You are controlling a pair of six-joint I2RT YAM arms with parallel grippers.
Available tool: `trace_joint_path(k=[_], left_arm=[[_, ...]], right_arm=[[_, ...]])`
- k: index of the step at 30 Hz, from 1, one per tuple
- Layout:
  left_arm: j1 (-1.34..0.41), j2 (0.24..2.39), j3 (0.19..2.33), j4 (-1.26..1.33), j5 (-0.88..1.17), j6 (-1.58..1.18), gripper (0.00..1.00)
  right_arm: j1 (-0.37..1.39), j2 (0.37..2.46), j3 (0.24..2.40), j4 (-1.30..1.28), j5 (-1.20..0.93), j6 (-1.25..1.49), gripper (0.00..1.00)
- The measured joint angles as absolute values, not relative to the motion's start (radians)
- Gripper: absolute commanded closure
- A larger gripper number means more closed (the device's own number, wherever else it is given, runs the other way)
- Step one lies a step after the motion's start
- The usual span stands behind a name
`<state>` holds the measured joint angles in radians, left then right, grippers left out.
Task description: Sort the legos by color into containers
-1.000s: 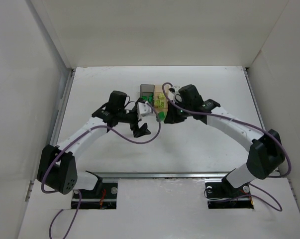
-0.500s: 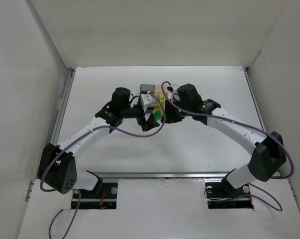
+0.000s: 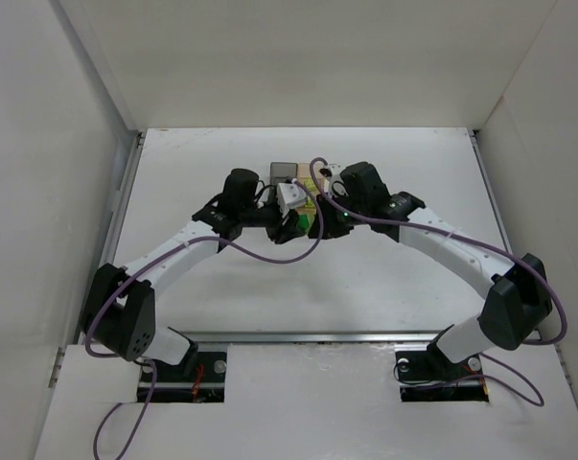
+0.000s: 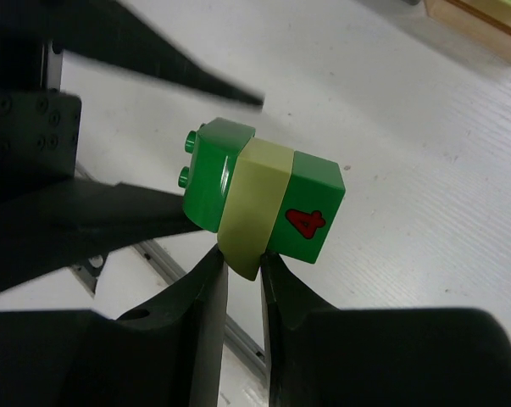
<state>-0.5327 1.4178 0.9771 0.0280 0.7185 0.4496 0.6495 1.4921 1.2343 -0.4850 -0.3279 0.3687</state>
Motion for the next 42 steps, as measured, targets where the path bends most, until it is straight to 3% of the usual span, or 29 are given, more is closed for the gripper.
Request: trace_joint_path(k=[4,5,6,21,29,35,37,38,41,42], left_arm=[[-0.533,1.423,0.982,0.009,0.747,0.472,0.84],[-0.533,1.424,0.983,0.010,0.754,0.476,0.97],[-0.533,1.424,0.983,0.009,0.756,0.478,1.00],[-0.521,1.427,1.040,-0.176,0.718,0.527,1.00],[-0.489,1.420,1.111,-0.271,0.786,0.579,1.00],[-0.430,1.462,1.119,-0.160,0.718,0.421,1.00],[-0.404,1.530,1.156,-0.095,0.658,0.357,0.92],[-0.394,1.574,1.182,-0.066,0.626,0.332,0.81],[-0.368,1.717,1.283,-0.015,0.556,0.282,0.69],[-0.362,1.760,1.316,-0.009,0.540,0.271,0.50]], right_arm=[[0.649,1.486,1.231,-0.481,-0.326,0.362,1.00],[0.649,1.484,1.230,-0.482,-0.326,0.361,1.00],[0.649,1.481,1.229,-0.482,-0.326,0.361,1.00],[0.676,1.553,1.222,-0.490,-0.196,0.434,1.00],[0.596,1.598,1.120,-0.500,-0.107,0.496,1.00],[0.588,1.598,1.115,-0.486,-0.104,0.502,1.00],[0.588,1.598,1.115,-0.486,-0.104,0.502,1.00],[0.588,1.598,1.115,-0.485,-0.104,0.502,1.00],[0.588,1.596,1.116,-0.486,-0.104,0.500,1.00],[0.588,1.595,1.116,-0.486,-0.104,0.498,1.00]])
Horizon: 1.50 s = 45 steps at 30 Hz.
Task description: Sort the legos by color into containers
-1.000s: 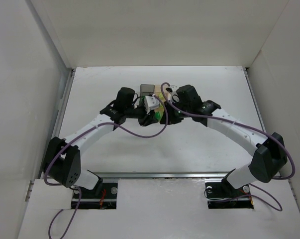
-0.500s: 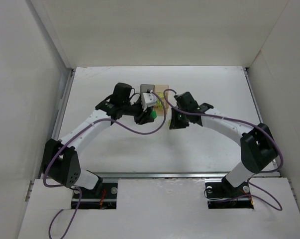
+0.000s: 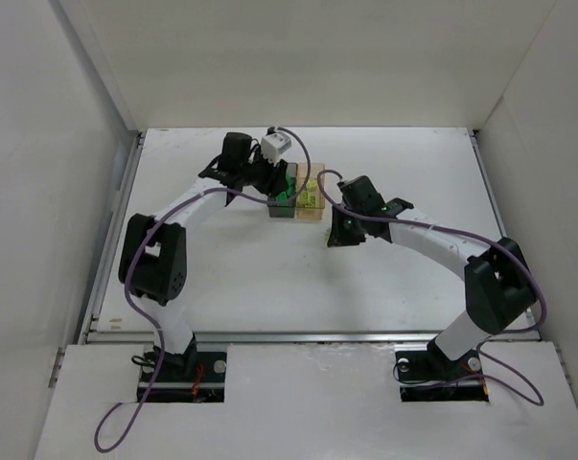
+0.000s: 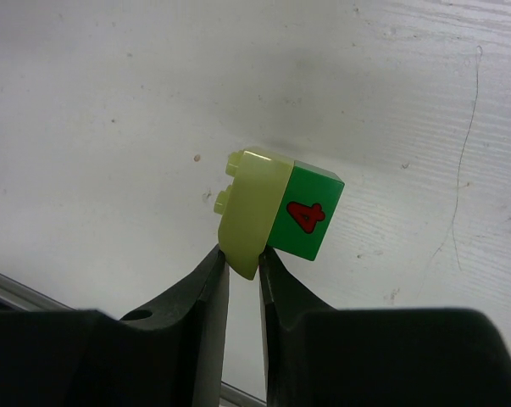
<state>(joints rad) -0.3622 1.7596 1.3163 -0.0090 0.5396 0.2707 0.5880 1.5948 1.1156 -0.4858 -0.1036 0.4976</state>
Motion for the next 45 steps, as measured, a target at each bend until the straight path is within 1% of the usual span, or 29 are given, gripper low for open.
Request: trace_joint_path(k=[1,2,5,6,9,14,20,25,26,27,29,30,33,34,37,41,45], left_arm=[[-0.360,1.797,1.345,-0.004,0.527,0.267,0.38],[-0.358,1.824,1.365,-0.003,0.518,0.257,0.30],[-0.359,1.870,1.391,-0.016,0.496,0.241,0.18],[-0.358,1.874,1.391,-0.025,0.490,0.238,0.16],[-0.358,1.863,1.367,-0.025,0.480,0.240,0.16],[-0.357,1.764,1.271,-0.043,0.523,0.301,0.21],[-0.360,1.608,1.230,-0.115,0.662,0.519,0.22],[-0.363,1.517,1.131,-0.139,0.701,0.654,0.22],[-0.363,1.509,1.108,-0.141,0.702,0.666,0.22],[-0.363,1.501,1.084,-0.144,0.704,0.680,0.22],[-0.363,1.490,1.044,-0.157,0.704,0.699,0.22],[-0.363,1.488,1.032,-0.164,0.704,0.706,0.22],[-0.363,1.488,1.021,-0.171,0.703,0.711,0.22],[-0.363,1.487,1.021,-0.168,0.703,0.710,0.22],[-0.363,1.475,1.021,-0.162,0.702,0.711,0.22],[-0.363,1.465,1.021,-0.160,0.701,0.718,0.22],[-0.363,1.465,1.021,-0.160,0.700,0.725,0.22]], right_arm=[[0.588,1.591,1.116,-0.486,-0.104,0.496,1.00],[0.588,1.587,1.116,-0.486,-0.104,0.494,1.00],[0.588,1.572,1.116,-0.486,-0.104,0.492,1.00],[0.588,1.568,1.116,-0.486,-0.104,0.490,1.00],[0.588,1.565,1.117,-0.487,-0.104,0.485,1.00],[0.588,1.563,1.122,-0.486,-0.125,0.458,1.00],[0.591,1.588,1.164,-0.509,-0.186,0.410,1.00],[0.624,1.644,1.175,-0.528,-0.107,0.420,1.00],[0.632,1.647,1.168,-0.527,-0.099,0.423,0.97],[0.637,1.647,1.159,-0.526,-0.094,0.425,0.88],[0.643,1.649,1.144,-0.521,-0.089,0.428,0.76],[0.646,1.652,1.137,-0.518,-0.089,0.430,0.65],[0.649,1.679,1.130,-0.515,-0.088,0.433,0.47],[0.649,1.691,1.129,-0.514,-0.089,0.433,0.35],[0.649,1.714,1.129,-0.514,-0.110,0.423,0.18],[0.649,1.694,1.129,-0.512,-0.153,0.406,0.18],[0.649,1.624,1.134,-0.532,-0.152,0.388,0.17]])
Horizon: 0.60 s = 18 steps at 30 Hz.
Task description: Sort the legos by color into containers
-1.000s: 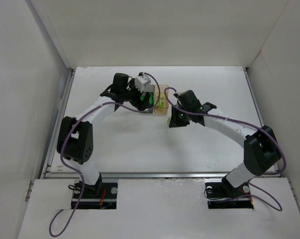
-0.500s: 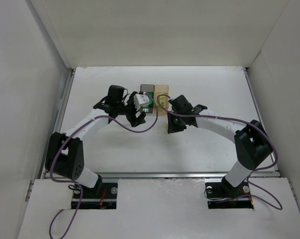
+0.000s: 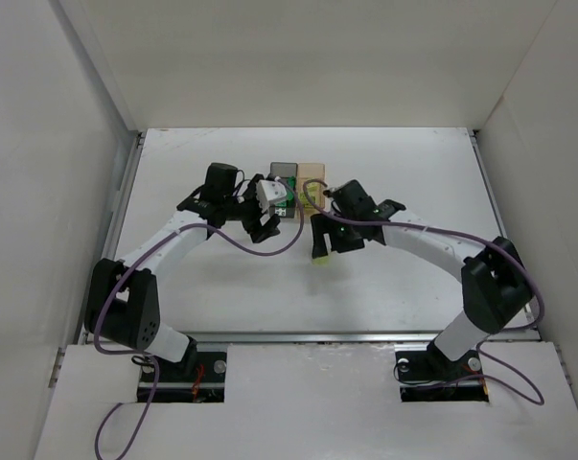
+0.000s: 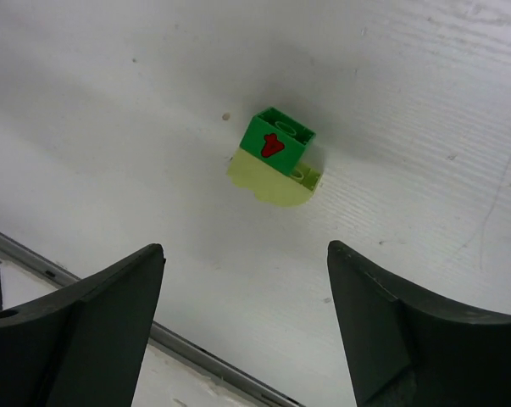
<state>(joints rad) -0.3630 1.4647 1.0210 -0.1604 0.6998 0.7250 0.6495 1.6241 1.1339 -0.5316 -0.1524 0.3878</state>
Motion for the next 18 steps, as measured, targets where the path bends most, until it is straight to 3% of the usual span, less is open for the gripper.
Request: trace_joint_path(k=[4,9,13,18], left_arm=[[-0.363,1.465,1.016,-0.153,0.700,0.725,0.22],[-0.363,1.464,1.006,-0.147,0.702,0.721,0.22],[-0.363,1.453,0.997,-0.142,0.699,0.714,0.22],[-0.363,1.434,0.974,-0.138,0.699,0.710,0.22]], right_arm=[[0.649,1.612,1.203,-0.580,-0.121,0.376,0.17],[0.649,1.745,1.333,-0.608,-0.087,0.394,0.17],[0.649,1.823,1.340,-0.632,-0.039,0.437,0.26],[0.649,1.880,1.359,-0.647,0.004,0.476,0.28]])
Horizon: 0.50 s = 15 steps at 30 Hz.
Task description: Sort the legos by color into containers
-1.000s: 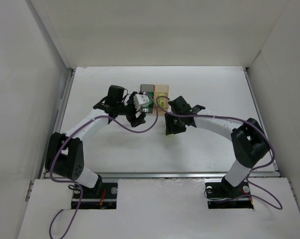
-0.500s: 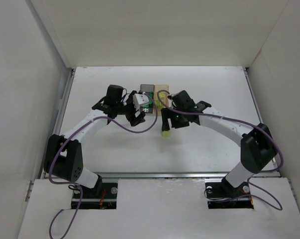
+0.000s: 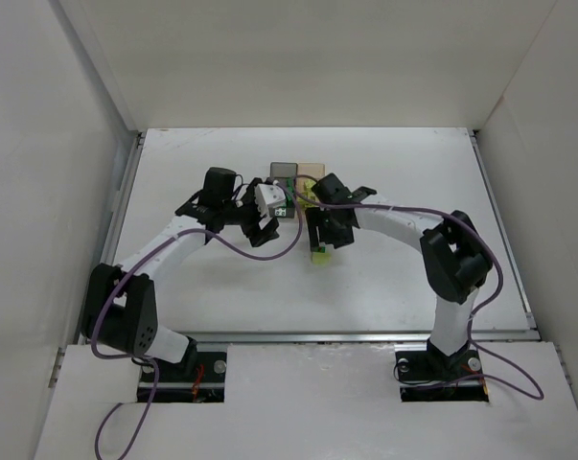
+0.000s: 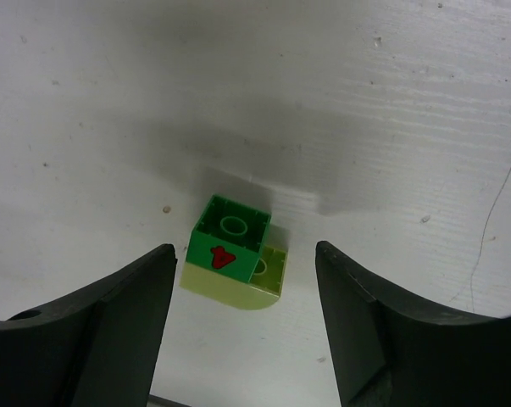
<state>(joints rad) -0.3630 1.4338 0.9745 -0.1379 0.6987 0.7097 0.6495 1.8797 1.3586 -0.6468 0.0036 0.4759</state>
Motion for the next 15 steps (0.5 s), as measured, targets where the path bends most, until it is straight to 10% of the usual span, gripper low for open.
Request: trace_joint_path(k=[8,15], left_arm=[[-0.363,1.425,0.963,-0.127,0.699,0.701,0.22],[-0.363,1.425,0.956,-0.122,0.699,0.699,0.22]], right_arm=[[0.649,1.920,1.377,-0.638,0.004,0.495,0.31],[0.649,1.966,1.396,-0.635,-0.016,0.492,0.63]])
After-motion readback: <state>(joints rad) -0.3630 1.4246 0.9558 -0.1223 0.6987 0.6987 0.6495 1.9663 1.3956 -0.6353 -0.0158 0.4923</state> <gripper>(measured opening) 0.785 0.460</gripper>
